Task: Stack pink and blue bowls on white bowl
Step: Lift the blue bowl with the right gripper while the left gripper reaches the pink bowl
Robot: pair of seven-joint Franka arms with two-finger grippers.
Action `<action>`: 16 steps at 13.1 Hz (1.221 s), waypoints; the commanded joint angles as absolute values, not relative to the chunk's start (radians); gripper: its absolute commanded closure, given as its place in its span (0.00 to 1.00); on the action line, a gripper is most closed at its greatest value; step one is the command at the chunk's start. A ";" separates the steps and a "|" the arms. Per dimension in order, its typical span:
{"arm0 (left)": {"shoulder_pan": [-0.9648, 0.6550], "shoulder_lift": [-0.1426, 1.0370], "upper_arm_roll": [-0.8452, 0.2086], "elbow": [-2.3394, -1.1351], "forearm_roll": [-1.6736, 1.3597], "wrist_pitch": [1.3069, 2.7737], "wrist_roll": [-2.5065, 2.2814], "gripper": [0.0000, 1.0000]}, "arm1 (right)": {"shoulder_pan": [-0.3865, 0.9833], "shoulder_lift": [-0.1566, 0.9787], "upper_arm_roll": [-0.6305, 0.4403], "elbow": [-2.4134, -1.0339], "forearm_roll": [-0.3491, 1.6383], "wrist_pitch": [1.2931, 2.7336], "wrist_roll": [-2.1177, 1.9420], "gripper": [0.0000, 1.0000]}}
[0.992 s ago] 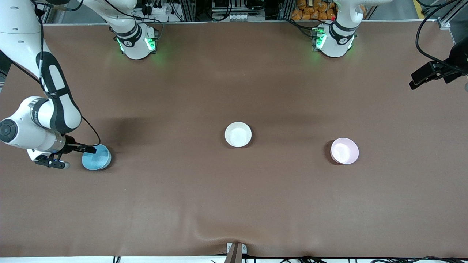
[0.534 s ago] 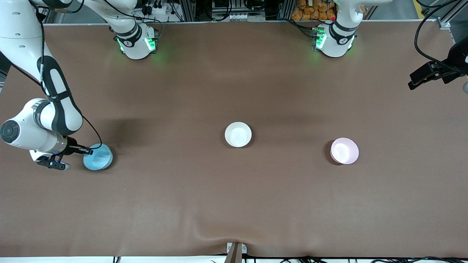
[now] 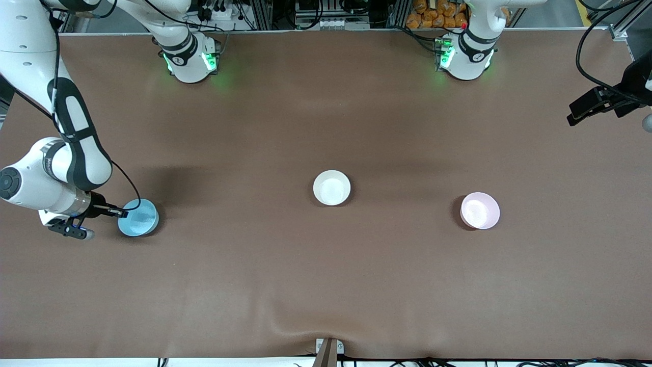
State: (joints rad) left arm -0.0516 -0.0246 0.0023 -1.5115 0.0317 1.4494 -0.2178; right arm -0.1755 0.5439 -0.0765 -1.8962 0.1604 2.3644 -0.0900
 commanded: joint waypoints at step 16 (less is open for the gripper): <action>-0.035 0.086 0.000 -1.687 0.014 1.716 -0.213 0.00 | -0.196 0.520 -0.063 -1.893 0.172 2.344 -0.107 1.00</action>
